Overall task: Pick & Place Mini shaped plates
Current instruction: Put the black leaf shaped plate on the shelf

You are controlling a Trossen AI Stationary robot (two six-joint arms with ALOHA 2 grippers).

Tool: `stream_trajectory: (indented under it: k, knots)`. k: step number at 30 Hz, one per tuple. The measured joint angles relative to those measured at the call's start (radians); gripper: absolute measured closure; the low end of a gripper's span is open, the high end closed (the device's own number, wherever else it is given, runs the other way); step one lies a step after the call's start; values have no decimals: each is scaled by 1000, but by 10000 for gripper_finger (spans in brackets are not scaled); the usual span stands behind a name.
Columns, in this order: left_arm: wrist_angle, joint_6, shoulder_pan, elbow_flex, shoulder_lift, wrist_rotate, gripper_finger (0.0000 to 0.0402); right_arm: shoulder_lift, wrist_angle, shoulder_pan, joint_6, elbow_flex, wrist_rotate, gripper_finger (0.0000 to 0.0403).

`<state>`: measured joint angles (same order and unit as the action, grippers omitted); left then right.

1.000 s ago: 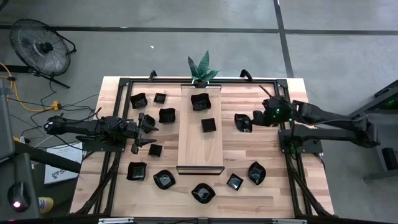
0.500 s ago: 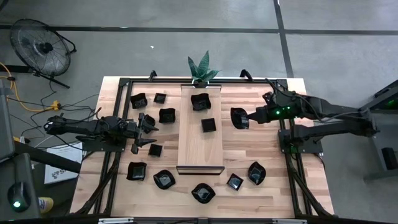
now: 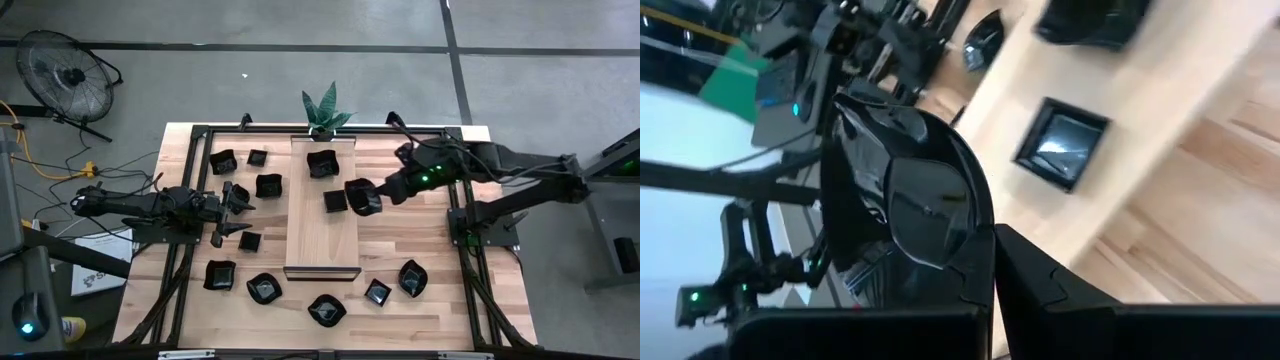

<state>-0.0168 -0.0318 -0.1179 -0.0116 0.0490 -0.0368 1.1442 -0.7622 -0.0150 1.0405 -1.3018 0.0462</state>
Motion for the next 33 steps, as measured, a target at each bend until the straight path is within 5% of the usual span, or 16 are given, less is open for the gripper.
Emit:
stream_trajectory:
  k: [17, 33]
  knots:
    - [0, 0, 0, 0, 0, 0, 168, 363, -154, 51, -104, -451, 71, 403]
    - [0, 0, 0, 0, 0, 0, 168, 512, -199, 51, -126, -517, 138, 403]
